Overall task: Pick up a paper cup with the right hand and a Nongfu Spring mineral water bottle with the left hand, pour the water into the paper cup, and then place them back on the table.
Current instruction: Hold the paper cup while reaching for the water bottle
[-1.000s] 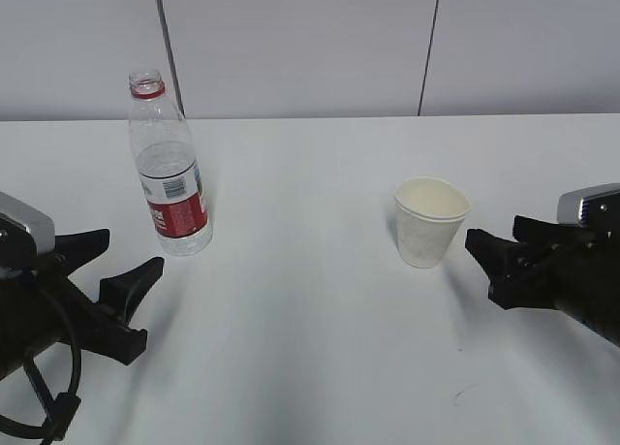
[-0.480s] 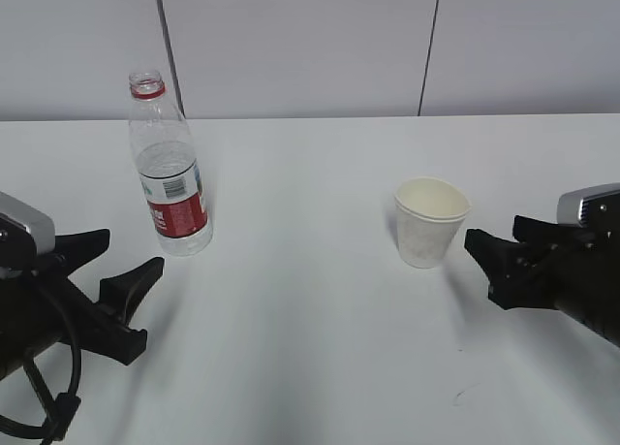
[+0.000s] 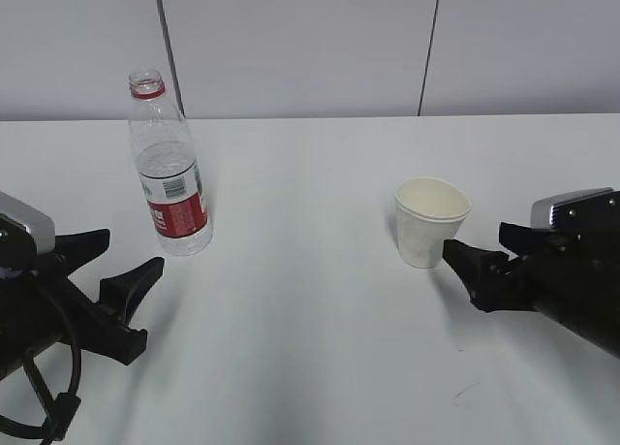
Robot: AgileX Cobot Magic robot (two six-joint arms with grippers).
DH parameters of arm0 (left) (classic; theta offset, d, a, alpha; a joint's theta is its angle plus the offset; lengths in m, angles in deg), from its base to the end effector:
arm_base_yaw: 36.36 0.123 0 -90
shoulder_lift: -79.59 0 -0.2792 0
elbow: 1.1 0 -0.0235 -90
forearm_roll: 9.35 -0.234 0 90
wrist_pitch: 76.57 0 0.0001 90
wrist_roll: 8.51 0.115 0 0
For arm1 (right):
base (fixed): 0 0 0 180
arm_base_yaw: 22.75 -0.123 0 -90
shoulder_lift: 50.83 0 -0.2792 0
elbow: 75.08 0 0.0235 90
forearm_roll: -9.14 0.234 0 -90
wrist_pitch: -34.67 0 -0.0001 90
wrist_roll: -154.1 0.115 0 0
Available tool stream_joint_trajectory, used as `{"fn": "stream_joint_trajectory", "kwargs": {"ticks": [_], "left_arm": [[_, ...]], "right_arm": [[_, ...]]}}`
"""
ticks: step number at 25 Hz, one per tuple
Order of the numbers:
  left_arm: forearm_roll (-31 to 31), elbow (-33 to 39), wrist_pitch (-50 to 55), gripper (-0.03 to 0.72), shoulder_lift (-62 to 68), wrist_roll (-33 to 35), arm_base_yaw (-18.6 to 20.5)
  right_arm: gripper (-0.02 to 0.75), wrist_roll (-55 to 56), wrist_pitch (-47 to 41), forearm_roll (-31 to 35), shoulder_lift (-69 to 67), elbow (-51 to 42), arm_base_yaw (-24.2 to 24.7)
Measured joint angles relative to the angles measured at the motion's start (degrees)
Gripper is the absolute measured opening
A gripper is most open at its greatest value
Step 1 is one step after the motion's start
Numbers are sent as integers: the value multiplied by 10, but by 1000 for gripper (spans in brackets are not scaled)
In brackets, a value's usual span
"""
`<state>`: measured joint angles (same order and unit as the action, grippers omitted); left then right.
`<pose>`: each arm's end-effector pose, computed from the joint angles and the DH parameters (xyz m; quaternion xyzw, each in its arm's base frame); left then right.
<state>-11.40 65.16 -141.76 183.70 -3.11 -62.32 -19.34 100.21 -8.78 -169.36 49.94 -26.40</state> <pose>0.2153 -0.1090 0.1368 0.2299 0.7603 -0.1166 0.5962 0.2848 0.0504 0.1023 -0.1152 0.8022 0.1281 0.5717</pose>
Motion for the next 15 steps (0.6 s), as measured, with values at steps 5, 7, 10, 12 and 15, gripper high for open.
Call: {"fn": "stream_joint_trajectory", "kwargs": {"ticks": [5, 7, 10, 12, 15], "left_arm": [[0, 0, 0, 439, 0, 0, 0], [0, 0, 0, 439, 0, 0, 0], [0, 0, 0, 439, 0, 0, 0], [0, 0, 0, 439, 0, 0, 0], [0, 0, 0, 439, 0, 0, 0]], "right_arm": [[649, 0, 1, -16, -52, 43, 0], [648, 0, 1, -23, -71, 64, 0], [647, 0, 1, -36, -96, 92, 0], [645, 0, 1, -46, -108, 107, 0], [641, 0, 1, -54, -113, 126, 0]]}}
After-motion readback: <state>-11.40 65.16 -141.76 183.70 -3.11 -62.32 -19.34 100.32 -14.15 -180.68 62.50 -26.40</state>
